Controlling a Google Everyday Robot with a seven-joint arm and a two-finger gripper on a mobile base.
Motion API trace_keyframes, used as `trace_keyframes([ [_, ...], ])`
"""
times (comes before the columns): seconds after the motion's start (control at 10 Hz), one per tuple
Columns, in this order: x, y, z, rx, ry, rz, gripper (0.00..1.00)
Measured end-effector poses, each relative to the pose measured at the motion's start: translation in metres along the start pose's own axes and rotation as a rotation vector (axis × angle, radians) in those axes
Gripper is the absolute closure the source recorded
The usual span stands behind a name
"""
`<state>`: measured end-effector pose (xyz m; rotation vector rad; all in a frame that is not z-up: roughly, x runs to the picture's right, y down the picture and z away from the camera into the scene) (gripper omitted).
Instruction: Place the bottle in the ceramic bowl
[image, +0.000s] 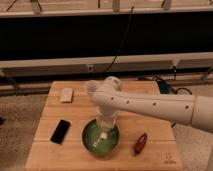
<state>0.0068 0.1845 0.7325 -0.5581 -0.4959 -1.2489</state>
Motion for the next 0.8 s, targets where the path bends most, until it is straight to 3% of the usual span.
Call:
trace_keyframes([
  [0.8,-0.0038,-0.0004,0.0014,0.019,-0.001,-0.027,0.2],
])
